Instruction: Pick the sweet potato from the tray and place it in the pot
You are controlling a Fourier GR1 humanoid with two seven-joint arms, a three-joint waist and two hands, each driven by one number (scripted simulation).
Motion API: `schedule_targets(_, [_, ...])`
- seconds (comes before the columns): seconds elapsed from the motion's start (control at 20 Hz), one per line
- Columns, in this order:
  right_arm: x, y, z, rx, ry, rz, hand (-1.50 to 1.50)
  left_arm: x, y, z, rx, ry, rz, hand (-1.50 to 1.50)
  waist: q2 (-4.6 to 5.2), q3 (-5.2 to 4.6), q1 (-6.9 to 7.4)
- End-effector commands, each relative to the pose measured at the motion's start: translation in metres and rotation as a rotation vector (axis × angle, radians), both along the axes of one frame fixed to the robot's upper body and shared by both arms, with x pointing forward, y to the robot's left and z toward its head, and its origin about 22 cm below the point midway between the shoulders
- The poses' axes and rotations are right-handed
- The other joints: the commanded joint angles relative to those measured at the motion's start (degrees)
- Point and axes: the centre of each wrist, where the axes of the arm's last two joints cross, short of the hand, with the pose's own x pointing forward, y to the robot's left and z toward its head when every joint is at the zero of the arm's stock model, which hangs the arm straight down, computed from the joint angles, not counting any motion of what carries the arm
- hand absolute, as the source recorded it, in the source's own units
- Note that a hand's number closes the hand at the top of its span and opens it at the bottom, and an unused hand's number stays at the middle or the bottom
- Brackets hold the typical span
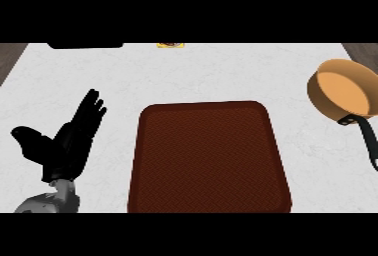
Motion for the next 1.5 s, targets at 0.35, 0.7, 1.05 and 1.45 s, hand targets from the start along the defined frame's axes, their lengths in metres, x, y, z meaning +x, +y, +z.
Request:
schedule_targets(0.35, [0.013,-0.009,0.078,0.020,-0.106,0.011,1.50,0.012,-0.011,0.010,-0.012,-0.017,-0.049,0.00,0.64,0.04,2.81])
schedule_targets(0.7, [0.065,-0.038,0.064,0.102,-0.086,-0.054,1.50,0.010,-0.015,0.008,0.002,-0.008,-0.066,0.00,0.80,0.05,3.50])
schedule_targets(1.05, [0.119,-0.041,0.037,0.133,-0.035,-0.038,1.50,0.023,-0.014,0.000,0.003,-0.021,-0.068,0.00,0.95,0.05,3.57])
schedule_targets(1.45, [0.152,-0.055,-0.022,0.384,0.018,-0.047,-1.50,0.016,0.002,0.006,0.015,-0.039,-0.054,0.00,0.89,0.10,3.34])
